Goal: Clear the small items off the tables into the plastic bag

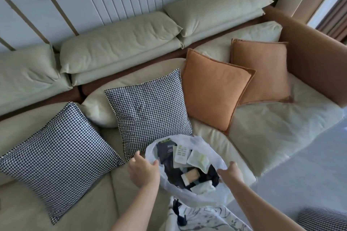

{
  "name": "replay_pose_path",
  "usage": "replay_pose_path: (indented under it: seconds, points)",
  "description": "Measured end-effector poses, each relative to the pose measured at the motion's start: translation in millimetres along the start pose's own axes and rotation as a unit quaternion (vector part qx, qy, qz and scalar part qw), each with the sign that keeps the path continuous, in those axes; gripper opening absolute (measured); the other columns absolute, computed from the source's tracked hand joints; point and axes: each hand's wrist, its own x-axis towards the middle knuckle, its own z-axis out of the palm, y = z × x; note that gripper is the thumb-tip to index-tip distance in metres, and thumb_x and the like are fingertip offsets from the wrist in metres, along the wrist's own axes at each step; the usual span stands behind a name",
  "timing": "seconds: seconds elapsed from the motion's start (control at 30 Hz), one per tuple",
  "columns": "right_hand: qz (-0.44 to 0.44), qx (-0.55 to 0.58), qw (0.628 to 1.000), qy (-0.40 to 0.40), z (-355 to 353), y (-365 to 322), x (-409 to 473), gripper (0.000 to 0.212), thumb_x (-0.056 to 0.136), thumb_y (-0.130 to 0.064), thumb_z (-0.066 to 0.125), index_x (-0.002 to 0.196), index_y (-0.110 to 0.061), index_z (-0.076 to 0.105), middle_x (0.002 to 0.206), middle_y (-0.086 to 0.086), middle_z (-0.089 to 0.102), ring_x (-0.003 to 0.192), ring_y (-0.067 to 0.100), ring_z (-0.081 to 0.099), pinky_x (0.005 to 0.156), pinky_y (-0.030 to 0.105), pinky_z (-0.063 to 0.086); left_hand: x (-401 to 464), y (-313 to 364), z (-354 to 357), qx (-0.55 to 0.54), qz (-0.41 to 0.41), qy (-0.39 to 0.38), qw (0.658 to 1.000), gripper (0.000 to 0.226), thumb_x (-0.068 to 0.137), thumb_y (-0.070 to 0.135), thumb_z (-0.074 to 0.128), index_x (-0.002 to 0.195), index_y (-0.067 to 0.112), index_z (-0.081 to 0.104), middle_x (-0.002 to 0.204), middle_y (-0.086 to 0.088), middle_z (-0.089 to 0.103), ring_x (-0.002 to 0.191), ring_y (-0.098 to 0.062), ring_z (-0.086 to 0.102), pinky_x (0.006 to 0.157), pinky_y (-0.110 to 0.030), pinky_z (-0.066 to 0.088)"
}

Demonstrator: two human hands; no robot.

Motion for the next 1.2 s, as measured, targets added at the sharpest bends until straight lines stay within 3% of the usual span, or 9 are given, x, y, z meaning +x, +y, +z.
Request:
replay_pose_path:
  seconds: [0.07, 0.17, 0.3, 0.47, 0.67, 0.8, 0.87, 1.0, 1.2]
  points:
    - [0.008, 0.008, 1.0, 0.001, 2.3, -0.4, 2.1, 0.046, 0.085, -0.011, 0.051, 0.128, -0.005, 0.036, 0.074, 0.003, 0.057, 0.052, 0.008, 0.057, 0.043, 0.021, 0.036, 2.4, -4.3, 2.7, -0.036, -0.048, -0.042, 0.997, 0.074, 0.079, 0.03, 0.071, 0.139, 0.006, 0.037, 0.133, -0.02, 0.048, 0.118, -0.036, 0.05, 0.09, -0.045, 0.047]
    - [0.012, 0.026, 1.0, 0.002, 5.9, -5.0, 7.1, 0.03, 0.085, -0.009, 0.049, 0.114, -0.003, 0.045, 0.07, 0.005, 0.059, 0.044, 0.008, 0.055, 0.041, 0.019, 0.036, 4.9, -9.9, 8.2, -0.069, -0.078, -0.094, 0.99, 0.046, 0.086, 0.029, 0.062, 0.121, 0.001, 0.051, 0.115, -0.018, 0.061, 0.103, -0.037, 0.06, 0.083, -0.042, 0.05]
    - [0.024, 0.124, 0.992, -0.008, 7.8, -30.8, 6.8, 0.003, 0.086, -0.001, 0.047, 0.085, -0.003, 0.048, 0.067, 0.013, 0.051, 0.052, 0.024, 0.051, 0.055, 0.037, 0.055, 5.1, -10.3, 8.9, -0.104, -0.05, -0.116, 0.987, 0.027, 0.093, 0.023, 0.047, 0.092, 0.0, 0.06, 0.088, -0.015, 0.067, 0.081, -0.032, 0.062, 0.071, -0.037, 0.048]
    - [-0.037, 0.122, 0.992, -0.011, -2.7, -70.6, -4.9, 0.014, 0.087, -0.001, 0.048, 0.091, -0.012, 0.039, 0.076, 0.013, 0.053, 0.042, 0.017, 0.046, 0.033, 0.015, 0.036, 6.6, 0.8, -8.1, -0.097, 0.031, -0.097, 0.99, 0.029, 0.097, 0.027, 0.039, 0.072, 0.012, 0.045, 0.068, -0.003, 0.055, 0.062, -0.02, 0.053, 0.057, -0.03, 0.037]
    - [-0.037, 0.126, 0.991, -0.014, -42.0, -118.6, -7.8, 0.019, 0.084, 0.007, 0.055, 0.075, -0.003, 0.042, 0.058, 0.012, 0.047, 0.044, 0.021, 0.05, 0.037, 0.021, 0.036, 27.7, 16.3, -42.6, 0.019, 0.14, -0.092, 0.986, 0.039, 0.092, 0.017, 0.041, 0.054, 0.012, 0.031, 0.055, -0.002, 0.036, 0.062, -0.024, 0.042, 0.056, -0.035, 0.031]
    - [-0.062, 0.172, 0.983, -0.026, -57.5, -147.7, -6.8, 0.014, 0.085, 0.002, 0.056, 0.08, -0.005, 0.046, 0.069, 0.012, 0.051, 0.046, 0.018, 0.054, 0.034, 0.02, 0.039, 36.5, 42.4, -58.2, -0.021, 0.163, -0.094, 0.982, 0.031, 0.091, 0.015, 0.044, 0.075, -0.008, 0.055, 0.077, -0.017, 0.058, 0.08, -0.039, 0.058, 0.072, -0.044, 0.048]
    - [-0.052, 0.24, 0.969, -0.031, -59.5, -158.2, -5.2, 0.02, 0.084, 0.005, 0.059, 0.08, -0.007, 0.043, 0.079, 0.013, 0.048, 0.049, 0.019, 0.055, 0.036, 0.019, 0.044, 44.7, 48.5, -61.2, -0.048, 0.121, -0.116, 0.985, 0.03, 0.089, 0.014, 0.046, 0.064, -0.001, 0.05, 0.067, -0.017, 0.057, 0.071, -0.038, 0.058, 0.06, -0.04, 0.046]
    - [-0.083, 0.216, 0.971, -0.061, -36.8, -140.6, -0.1, 0.043, 0.083, 0.007, 0.059, 0.122, -0.005, 0.045, 0.08, 0.013, 0.055, 0.08, 0.027, 0.058, 0.076, 0.036, 0.052, 53.9, 36.3, -50.9, -0.19, -0.049, -0.205, 0.959, 0.013, 0.091, 0.006, 0.045, 0.087, 0.001, 0.057, 0.067, -0.009, 0.053, 0.051, -0.018, 0.054, 0.044, -0.022, 0.036]
    - [-0.12, 0.19, 0.971, -0.078, -8.4, -111.2, 3.6, 0.057, 0.083, 0.005, 0.061, 0.135, -0.008, 0.043, 0.117, 0.02, 0.057, 0.079, 0.028, 0.057, 0.067, 0.033, 0.046, 47.9, 13.9, -35.9, -0.213, -0.023, -0.245, 0.946, 0.023, 0.092, 0.008, 0.046, 0.07, 0.011, 0.051, 0.067, -0.003, 0.054, 0.063, -0.015, 0.06, 0.05, -0.022, 0.039]
